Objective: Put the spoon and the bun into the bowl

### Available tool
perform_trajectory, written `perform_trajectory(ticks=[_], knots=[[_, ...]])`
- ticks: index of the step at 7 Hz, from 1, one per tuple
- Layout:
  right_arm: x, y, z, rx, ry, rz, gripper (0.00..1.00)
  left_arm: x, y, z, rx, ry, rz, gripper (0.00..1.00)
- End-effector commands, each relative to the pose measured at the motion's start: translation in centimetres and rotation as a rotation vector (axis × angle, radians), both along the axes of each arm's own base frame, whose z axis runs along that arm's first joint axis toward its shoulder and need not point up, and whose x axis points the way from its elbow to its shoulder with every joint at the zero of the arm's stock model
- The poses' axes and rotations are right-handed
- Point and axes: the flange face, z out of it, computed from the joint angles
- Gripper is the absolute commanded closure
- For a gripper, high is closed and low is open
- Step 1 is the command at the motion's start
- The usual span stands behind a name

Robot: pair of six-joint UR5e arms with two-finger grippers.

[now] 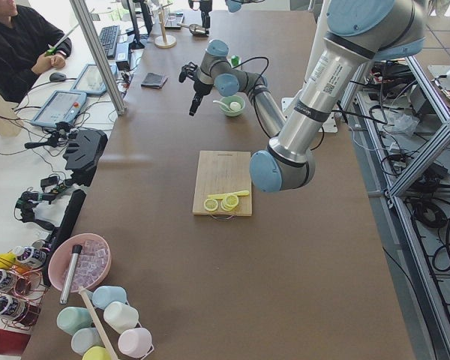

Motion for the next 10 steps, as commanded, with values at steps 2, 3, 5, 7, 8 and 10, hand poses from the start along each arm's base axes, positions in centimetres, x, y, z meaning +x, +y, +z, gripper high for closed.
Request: perform_trajectory(ticks=[2, 3, 5, 7, 8, 10], knots=[[8.6, 1.7, 8.1, -0.058, 0.050, 0.051, 0.00, -15.9, -2.9, 10.7, 0.049, -0.130, -0.004, 0.02], [11.7, 1.2, 12.0, -0.035, 0.076, 0.008, 0.00, -19.3, -3.9, 13.8, 0.005, -0.156, -0.060, 0.02], [16.1, 2.1, 14.7, -0.064, 0.080, 0.020, 0.00, -27.3, -3.7, 20.7, -0.109, -0.213, -0.128, 0.02], [17.7, 2.5, 14.7, -0.139, 0.090, 0.048, 0.00, -35.1, -1.7, 28.1, -0.248, -0.125, -0.015, 0.02], [18.4, 2.7, 14.9, -0.182, 0.096, 0.058, 0.00, -37.5, 0.5, 31.7, -0.309, -0.079, 0.005, 0.02], [18.6, 2.4, 13.6, -0.222, 0.098, 0.060, 0.00, -39.7, 3.3, 36.3, -0.407, -0.020, -0.013, 0.02]])
